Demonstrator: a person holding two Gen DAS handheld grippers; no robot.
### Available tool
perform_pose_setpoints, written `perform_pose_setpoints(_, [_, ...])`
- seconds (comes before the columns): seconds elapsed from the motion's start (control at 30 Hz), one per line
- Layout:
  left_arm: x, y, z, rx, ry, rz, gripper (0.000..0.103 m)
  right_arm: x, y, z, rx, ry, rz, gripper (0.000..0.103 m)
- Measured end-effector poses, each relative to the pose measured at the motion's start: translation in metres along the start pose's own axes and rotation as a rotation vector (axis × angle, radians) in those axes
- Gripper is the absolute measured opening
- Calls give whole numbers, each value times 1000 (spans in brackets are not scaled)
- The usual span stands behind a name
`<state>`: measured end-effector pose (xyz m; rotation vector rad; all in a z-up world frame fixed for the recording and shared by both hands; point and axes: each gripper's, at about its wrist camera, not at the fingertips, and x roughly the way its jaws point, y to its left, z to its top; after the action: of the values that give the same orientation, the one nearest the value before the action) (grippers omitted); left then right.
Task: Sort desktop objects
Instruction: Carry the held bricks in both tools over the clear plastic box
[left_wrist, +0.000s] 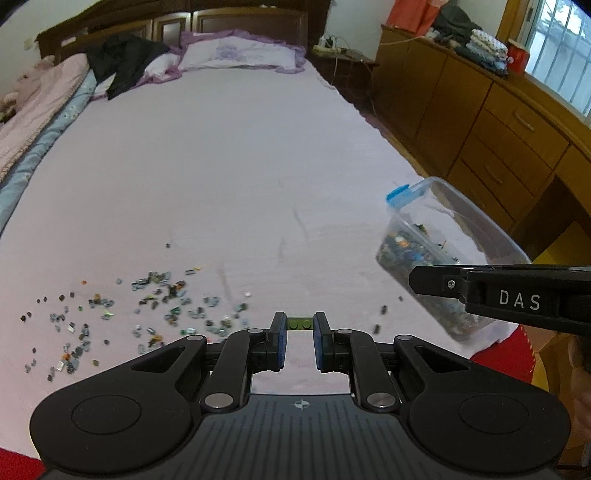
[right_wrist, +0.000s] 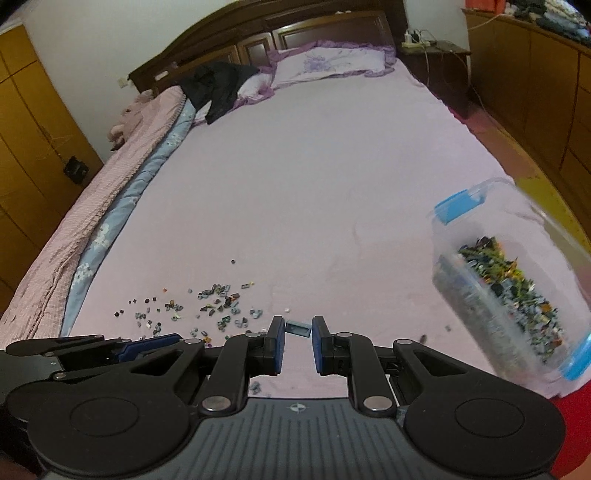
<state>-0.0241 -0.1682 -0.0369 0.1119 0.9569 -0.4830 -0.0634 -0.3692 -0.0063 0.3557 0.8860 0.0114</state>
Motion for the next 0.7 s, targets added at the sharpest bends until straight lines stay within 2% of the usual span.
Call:
perform_pose_setpoints(0.2, [-3, -39, 1, 33, 9, 13, 17, -22, -39, -5, 35, -2, 5, 17])
perform_pose_setpoints(0.33, [-6, -52, 5, 82, 17, 18, 17, -31, -59, -12, 83, 0, -3, 17])
perform_pose_setpoints(0.53, [12, -69, 19, 104, 16, -51, 17, -38, -80, -12, 114, -21, -76, 17])
perform_pose_setpoints(0.7, [27, -85, 33, 158, -20, -113, 17, -43, -97, -6, 138, -52, -150, 17])
